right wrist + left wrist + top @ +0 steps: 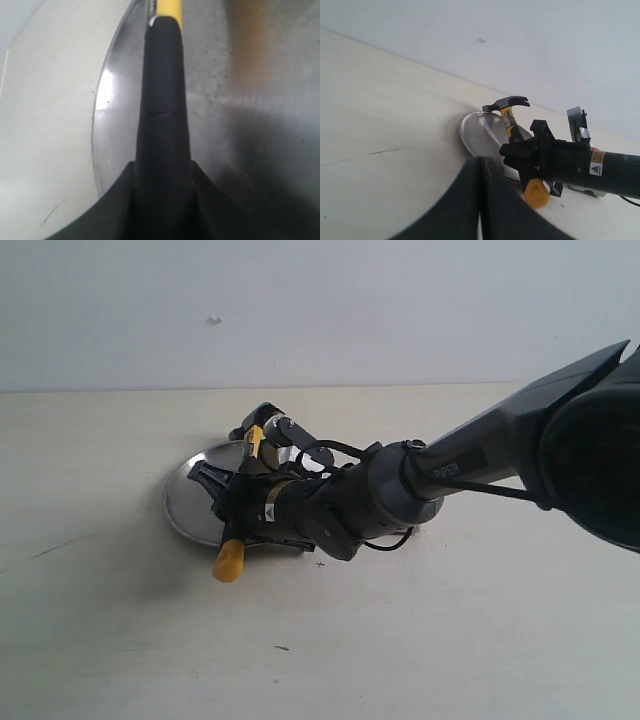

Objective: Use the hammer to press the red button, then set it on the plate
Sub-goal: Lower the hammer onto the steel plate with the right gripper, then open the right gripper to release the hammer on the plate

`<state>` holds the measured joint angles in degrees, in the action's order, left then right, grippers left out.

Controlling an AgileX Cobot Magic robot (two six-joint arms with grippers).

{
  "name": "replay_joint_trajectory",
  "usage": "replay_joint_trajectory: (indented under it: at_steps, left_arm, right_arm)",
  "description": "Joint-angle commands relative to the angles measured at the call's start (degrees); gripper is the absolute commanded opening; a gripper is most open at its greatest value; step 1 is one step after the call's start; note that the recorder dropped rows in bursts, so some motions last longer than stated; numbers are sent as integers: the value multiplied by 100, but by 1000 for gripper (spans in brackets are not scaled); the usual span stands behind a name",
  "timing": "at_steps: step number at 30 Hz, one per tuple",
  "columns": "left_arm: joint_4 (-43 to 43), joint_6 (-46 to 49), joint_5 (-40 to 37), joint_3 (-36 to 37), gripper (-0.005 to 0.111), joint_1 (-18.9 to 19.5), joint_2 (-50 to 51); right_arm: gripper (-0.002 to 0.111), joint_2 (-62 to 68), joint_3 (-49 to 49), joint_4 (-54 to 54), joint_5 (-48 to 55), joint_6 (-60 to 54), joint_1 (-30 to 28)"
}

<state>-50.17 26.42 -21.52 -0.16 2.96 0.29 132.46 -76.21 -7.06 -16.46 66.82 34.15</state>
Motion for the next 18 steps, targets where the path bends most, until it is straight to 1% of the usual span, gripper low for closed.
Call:
replay_joint_trajectory:
  at_steps: [1, 4, 12, 18]
  left_arm:
    - [-3, 17, -25, 16, 0, 8, -29]
    - [-3, 17, -25, 16, 0, 8, -29]
    - [-3, 17, -25, 16, 0, 8, -29]
    - [-3, 17, -25, 16, 0, 8, -29]
  right_arm:
    - [14, -52, -89, -93, -95, -86, 18]
    - [17, -52, -89, -93, 72, -86, 18]
    - [45, -52, -89, -207, 135, -86, 18]
    - [54, -52, -89, -207, 135, -86, 18]
